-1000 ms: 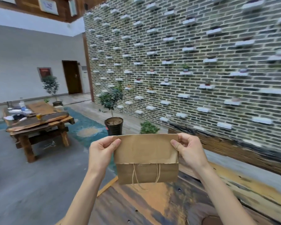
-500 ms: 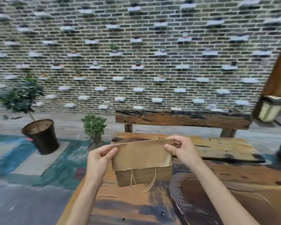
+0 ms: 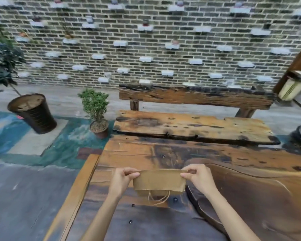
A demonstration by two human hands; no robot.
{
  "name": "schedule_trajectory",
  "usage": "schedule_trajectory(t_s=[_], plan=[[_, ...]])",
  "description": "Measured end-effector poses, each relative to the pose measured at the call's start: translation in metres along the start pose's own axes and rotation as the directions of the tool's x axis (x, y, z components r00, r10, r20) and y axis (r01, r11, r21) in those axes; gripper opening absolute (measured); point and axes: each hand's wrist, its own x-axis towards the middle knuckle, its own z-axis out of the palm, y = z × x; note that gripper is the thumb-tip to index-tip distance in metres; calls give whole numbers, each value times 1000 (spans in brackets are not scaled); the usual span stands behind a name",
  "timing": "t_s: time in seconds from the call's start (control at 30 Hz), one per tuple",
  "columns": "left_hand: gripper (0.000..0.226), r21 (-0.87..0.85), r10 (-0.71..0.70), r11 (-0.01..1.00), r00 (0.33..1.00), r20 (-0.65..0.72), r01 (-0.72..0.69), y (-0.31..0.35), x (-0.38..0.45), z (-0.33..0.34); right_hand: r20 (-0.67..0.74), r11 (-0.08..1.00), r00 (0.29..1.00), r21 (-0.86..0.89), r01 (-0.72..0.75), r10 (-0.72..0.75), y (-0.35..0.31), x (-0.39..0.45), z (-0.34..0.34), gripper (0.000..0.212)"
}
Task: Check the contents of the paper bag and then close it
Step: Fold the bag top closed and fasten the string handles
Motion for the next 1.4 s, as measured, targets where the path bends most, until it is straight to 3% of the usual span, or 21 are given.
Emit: schedule_trajectory(t_s=[0.13,0.33,0.57,0.73,0.83,1.0,1.13,1.4], plan=[[34,133,-95,987,995,28,91,-50,10,21,134,991,983,30,-132,127,45,4,41,10],[20,139,-270,958,955,122,253,-101,4,47,222,958,932,-50,-281,285,97,0,88,18],[21,210,-331,934,921,206,289,-188,3,68,308,935,883,-146,-324,354,126,-10,113,11],[3,297,-312,926,917,248,235,-153,3,69,311,933,888,-232,-275,339,130,-9,115,14],[6,343,-242,930,922,303,131,-148,10,74,354,946,898,-279,-165,261,125,-4,118,6],[14,364,-202,929,918,341,69,-142,14,80,348,926,921,-377,-35,177,119,-6,129,22],[16,364,-190,929,924,331,61,-146,12,82,272,898,939,-432,-77,211,116,-15,130,23],[22,266,-241,949,933,269,169,-147,9,80,191,904,918,-330,-272,347,114,-13,120,20]])
